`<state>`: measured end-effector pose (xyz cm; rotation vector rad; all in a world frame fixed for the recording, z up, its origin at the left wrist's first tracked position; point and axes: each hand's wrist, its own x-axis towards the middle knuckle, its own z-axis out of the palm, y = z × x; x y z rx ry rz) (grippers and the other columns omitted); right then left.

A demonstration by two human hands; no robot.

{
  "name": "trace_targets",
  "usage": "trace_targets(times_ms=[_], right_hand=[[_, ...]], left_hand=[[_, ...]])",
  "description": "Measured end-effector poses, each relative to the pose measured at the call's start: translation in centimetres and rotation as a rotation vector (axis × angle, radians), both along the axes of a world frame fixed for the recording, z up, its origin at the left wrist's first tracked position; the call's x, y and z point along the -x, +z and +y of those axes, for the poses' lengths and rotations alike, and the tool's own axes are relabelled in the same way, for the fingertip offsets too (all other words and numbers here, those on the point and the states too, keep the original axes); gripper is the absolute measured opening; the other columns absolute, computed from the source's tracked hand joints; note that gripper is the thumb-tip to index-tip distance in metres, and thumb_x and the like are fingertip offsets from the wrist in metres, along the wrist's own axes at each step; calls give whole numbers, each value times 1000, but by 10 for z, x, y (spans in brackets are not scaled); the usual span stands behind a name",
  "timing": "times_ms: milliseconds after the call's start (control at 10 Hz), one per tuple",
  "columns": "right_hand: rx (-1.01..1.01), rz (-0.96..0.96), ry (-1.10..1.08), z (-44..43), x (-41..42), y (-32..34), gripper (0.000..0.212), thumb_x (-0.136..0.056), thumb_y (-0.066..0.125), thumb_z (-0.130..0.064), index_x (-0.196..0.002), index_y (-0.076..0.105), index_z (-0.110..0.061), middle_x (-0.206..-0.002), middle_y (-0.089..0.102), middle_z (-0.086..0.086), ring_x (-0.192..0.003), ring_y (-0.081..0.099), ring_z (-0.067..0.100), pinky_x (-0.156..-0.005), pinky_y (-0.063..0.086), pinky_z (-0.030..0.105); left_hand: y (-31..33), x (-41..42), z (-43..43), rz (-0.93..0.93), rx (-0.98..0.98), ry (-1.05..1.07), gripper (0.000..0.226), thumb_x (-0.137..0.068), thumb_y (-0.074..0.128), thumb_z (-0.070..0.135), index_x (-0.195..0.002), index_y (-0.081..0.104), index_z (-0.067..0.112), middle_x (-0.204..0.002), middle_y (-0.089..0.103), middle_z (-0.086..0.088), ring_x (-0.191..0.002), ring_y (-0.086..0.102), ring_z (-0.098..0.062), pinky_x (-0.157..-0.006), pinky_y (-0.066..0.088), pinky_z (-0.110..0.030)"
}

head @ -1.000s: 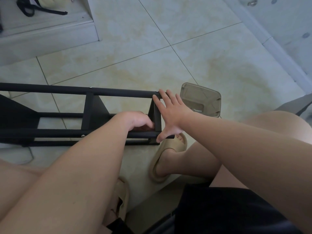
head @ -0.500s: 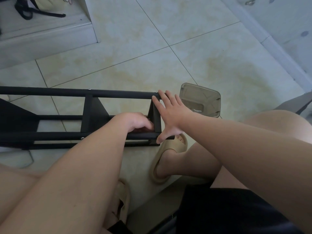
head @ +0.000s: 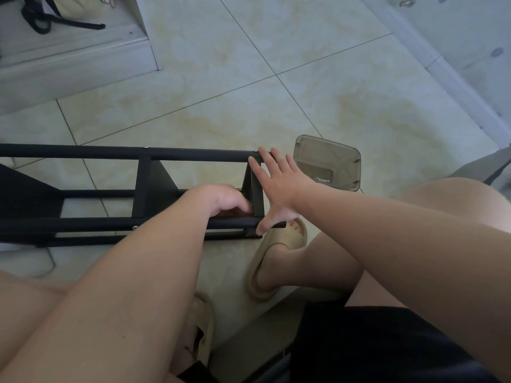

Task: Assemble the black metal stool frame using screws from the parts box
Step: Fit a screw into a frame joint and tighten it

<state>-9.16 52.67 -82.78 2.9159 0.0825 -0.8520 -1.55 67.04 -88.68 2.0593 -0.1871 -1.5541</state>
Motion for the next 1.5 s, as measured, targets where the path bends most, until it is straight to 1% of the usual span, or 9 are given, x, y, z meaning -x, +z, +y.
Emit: trace_targets(times_ms=[100,300,500,800,1000,1200,1300,1400,1500], right_hand=[[3,3,1,0,0,0,160,-50,68,-92,-158,-21,-13,-165,-24,18,-152,-21,41,-124,-3,56],[-5,5,-7,0,0,0,160,-50,69,-92,-158,-21,-14,-164,-25,17,-152,-22,40,-124,-3,56],[0,1,-6,0,0,-2,162,-48,68,-93,-158,-21,-14,-164,-25,17,-152,-21,40,-124,-2,56],[-8,-5,-7,-1,0,-3,162,-48,68,-92,-158,-21,-14,-164,-25,17,-152,-21,40,-124,-2,56],[-10,-3,-10,-1,0,-4,162,-48,69,-92,-158,-21,-14,-164,-25,17,-151,-22,40,-124,-3,56],[-5,-9,-11,-1,0,-4,162,-48,69,-92,-158,-21,-14,-165,-24,18,-152,-21,41,-124,-3,56],[-5,-9,-8,-1,0,-4,162,-48,69,-92,-158,-21,-14,-165,-24,17,-152,-21,41,-124,-2,56],[-4,-14,-8,-1,0,-4,162,-47,68,-92,-158,-21,-14,-165,-24,17,-152,-20,40,-124,-2,56],[-1,-15,-6,0,1,-4,162,-48,68,-92,-158,-20,-14,-165,-23,18,-152,-20,40,-124,-2,56]], left_hand=[[-1,1,0,31,6,12,17,-79,74,22,-91,75,10,-98,74,-9,-92,65,-29,-99,47,-40],[-1,0,-3,-50,-15,-65,34,-80,73,31,-110,73,14,-114,72,-5,-113,63,-28,-108,44,-44],[3,2,1,7,7,-2,19,-80,72,18,-97,76,9,-103,73,-11,-94,64,-29,-101,47,-42],[1,1,-2,-46,-17,-61,34,-80,73,27,-111,73,14,-115,71,-7,-114,62,-29,-109,43,-45],[1,2,-1,15,-12,2,8,-80,73,23,-80,76,16,-78,73,-2,-78,63,-24,-81,47,-33],[0,0,-3,-72,-45,-86,34,-79,74,35,-108,73,17,-115,70,-4,-113,61,-28,-109,43,-44],[0,0,-2,-30,-26,-50,33,-82,73,25,-113,72,14,-117,70,-6,-112,62,-27,-107,43,-40],[2,1,-1,29,16,3,19,-84,69,14,-101,76,12,-100,72,-6,-89,63,-23,-89,47,-31],[3,2,-2,44,4,-4,9,-83,71,21,-83,74,12,-82,70,-3,-74,60,-22,-77,46,-31]])
